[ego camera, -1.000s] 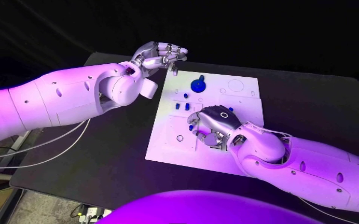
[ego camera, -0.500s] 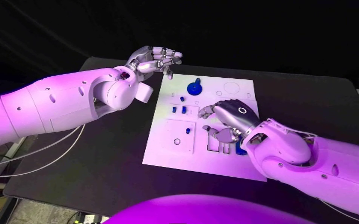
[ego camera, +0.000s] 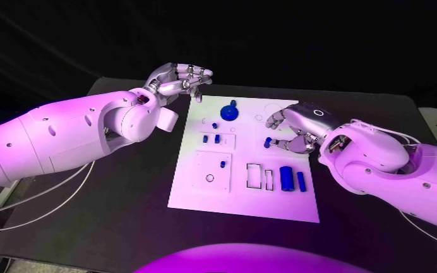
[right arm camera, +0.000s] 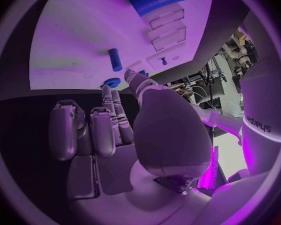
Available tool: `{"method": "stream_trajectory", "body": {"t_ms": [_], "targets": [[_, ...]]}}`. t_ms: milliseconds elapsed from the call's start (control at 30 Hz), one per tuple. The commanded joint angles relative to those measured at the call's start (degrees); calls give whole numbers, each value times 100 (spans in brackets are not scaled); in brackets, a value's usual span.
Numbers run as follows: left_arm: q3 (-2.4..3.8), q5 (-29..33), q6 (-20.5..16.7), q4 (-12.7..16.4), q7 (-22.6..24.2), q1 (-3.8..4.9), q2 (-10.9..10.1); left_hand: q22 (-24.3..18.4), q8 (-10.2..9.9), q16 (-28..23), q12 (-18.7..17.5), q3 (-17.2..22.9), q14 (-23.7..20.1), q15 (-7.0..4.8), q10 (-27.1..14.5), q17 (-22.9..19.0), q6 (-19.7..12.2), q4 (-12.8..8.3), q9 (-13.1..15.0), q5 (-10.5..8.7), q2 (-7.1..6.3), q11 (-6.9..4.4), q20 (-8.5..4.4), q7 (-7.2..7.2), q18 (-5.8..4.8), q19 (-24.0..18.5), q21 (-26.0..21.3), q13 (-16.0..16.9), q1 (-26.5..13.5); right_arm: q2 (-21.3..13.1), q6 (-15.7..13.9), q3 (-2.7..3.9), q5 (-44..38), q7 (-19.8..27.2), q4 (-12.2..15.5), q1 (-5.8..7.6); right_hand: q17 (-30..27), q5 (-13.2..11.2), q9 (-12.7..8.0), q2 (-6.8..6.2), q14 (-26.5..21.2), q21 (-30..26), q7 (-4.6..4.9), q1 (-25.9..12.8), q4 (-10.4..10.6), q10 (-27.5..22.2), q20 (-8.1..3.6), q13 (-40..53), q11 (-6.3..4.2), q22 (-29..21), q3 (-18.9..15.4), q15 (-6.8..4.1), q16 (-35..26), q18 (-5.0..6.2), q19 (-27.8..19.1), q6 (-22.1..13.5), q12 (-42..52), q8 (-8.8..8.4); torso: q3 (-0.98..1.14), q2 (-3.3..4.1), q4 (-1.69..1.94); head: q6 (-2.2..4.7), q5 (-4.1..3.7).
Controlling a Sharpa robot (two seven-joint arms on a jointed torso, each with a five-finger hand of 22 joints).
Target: Assemble the parts on the task board
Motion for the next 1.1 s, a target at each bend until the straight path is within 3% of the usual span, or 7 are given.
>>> {"method": "stream_trajectory", "body": {"t_ms": [33,167,433,600,700,767,1100], "targets": [[3,25,96,10,26,5,14,-8,38,-31,20,28,-52,5,-46,-5,-52,3,9,-19,25,2,4,3,38,-35,-31,5,-50,49,601,-6,-18,-93,-39,7,-15,-22,-11,31,215,-40,2,112,20,-36,-1,-10,5,721,-63,-5,-1,47,80,-39,47,-45,-1,3,7,-9,-17],[3,25,95,11,25,5,15,-8,38,-31,20,28,-52,5,-46,-5,-52,3,9,-19,25,2,4,3,38,-35,-31,5,-50,121,715,-18,-93,-119,-114,12,-16,-46,-13,63,214,-46,-2,177,33,-25,-2,-14,3,719,-53,-7,-1,48,82,-24,77,-43,-11,2,3,-3,-30],[3,25,79,10,13,5,6,-11,44,-30,38,34,-56,3,-56,-12,-55,-10,13,-20,27,0,2,2,39,-35,-36,11,-41,270,787,-41,-139,-131,-246,-9,42,-30,-12,121,239,41,-4,279,113,138,-27,-15,-35,760,70,-39,40,30,125,76,217,-17,-3,4,3,-23,-14],[3,25,76,12,11,6,4,-11,44,-30,38,34,-56,3,-56,-12,-55,-10,13,-20,27,0,2,2,39,-35,-36,11,-41,364,775,-55,-136,-128,-323,-39,10,-44,0,211,234,192,-13,328,191,327,-56,-37,-70,832,331,-73,22,-2,185,216,307,32,-5,0,7,-24,-11],[3,25,75,11,9,6,2,-12,47,-29,46,37,-56,2,-59,-14,-55,-13,15,-20,32,0,2,2,39,-34,-38,14,-39,401,771,-59,-148,-136,-354,-62,51,-71,49,283,249,389,-8,393,190,555,-87,-38,-99,929,584,-95,48,-42,248,465,364,149,0,1,5,-32,-7],[3,25,74,11,5,6,0,-12,47,-29,46,37,-56,2,-59,-14,-55,-13,15,-20,32,0,2,2,39,-34,-38,14,-39,421,771,-61,-168,-147,-380,-72,101,-243,74,325,265,511,-45,444,156,693,-111,-28,-140,988,767,-125,80,-65,284,575,391,201,0,-1,2,-42,-4],[3,25,78,7,-6,6,4,-13,50,-28,54,40,-56,2,-62,-17,-54,-14,17,-19,39,0,2,3,39,-33,-39,17,-39,490,687,-63,-354,-191,-478,-100,188,-301,116,300,286,634,-72,422,105,798,-140,-26,-171,1051,954,-145,133,-90,318,688,368,269,-1,-2,7,-78,35]]}}
